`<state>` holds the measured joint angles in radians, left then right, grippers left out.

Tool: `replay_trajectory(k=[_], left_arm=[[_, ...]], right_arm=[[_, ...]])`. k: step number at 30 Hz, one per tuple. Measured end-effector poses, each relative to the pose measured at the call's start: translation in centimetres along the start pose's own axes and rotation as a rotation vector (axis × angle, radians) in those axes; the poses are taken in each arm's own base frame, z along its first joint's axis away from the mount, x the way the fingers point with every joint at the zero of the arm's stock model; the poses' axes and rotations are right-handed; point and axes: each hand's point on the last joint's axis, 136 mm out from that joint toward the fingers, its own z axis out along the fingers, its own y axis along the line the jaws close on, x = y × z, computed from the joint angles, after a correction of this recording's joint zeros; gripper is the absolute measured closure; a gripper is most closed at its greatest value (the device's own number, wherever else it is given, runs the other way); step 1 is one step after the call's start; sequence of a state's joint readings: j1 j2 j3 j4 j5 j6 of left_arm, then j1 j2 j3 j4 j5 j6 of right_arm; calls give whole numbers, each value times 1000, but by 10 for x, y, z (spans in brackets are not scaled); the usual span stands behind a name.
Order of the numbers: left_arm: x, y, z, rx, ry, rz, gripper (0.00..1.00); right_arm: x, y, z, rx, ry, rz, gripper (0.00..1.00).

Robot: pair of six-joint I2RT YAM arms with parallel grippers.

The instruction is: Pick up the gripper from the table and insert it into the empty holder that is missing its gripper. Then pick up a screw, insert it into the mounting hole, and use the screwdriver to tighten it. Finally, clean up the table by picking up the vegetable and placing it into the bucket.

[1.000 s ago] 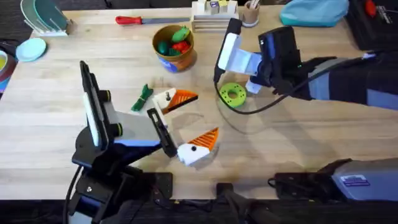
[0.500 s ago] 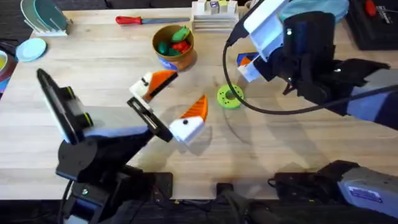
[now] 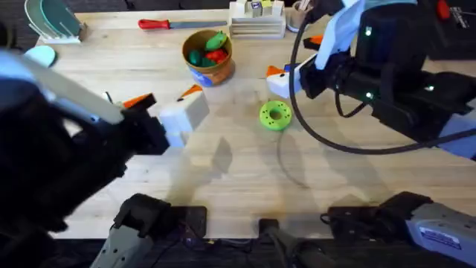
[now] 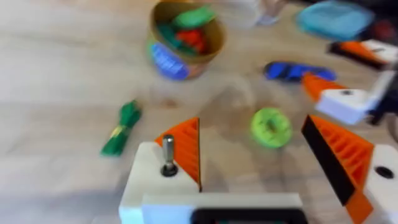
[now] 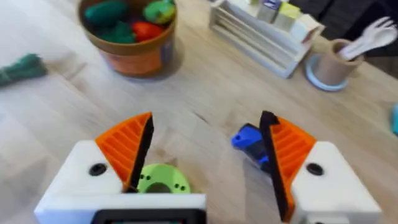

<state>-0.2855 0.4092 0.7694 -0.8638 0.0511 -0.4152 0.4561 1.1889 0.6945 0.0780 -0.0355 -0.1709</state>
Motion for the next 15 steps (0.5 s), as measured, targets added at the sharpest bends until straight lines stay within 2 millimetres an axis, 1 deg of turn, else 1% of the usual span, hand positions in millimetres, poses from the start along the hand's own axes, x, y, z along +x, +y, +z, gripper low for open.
replay_trajectory(k=[3, 5, 7, 10, 13, 15], left_arm=[[0, 16, 8, -148, 133, -9, 9], [-8, 19, 21, -205, 185, -8, 9], [-9, 21, 36, -240, 237, -6, 9], [4, 35, 52, -323, 339, 14, 9], [19, 63, 57, -475, 440, 64, 9], [24, 79, 61, -558, 484, 92, 9]], right_arm=[[-2, 10, 0, -56, -9, 35, 9], [-2, 13, -1, -77, -11, 48, 10], [-3, 15, -1, -90, -13, 56, 10], [-3, 17, -1, -101, -14, 63, 10], [-3, 18, -1, -107, -14, 67, 10], [-3, 19, -1, -111, -13, 68, 10]])
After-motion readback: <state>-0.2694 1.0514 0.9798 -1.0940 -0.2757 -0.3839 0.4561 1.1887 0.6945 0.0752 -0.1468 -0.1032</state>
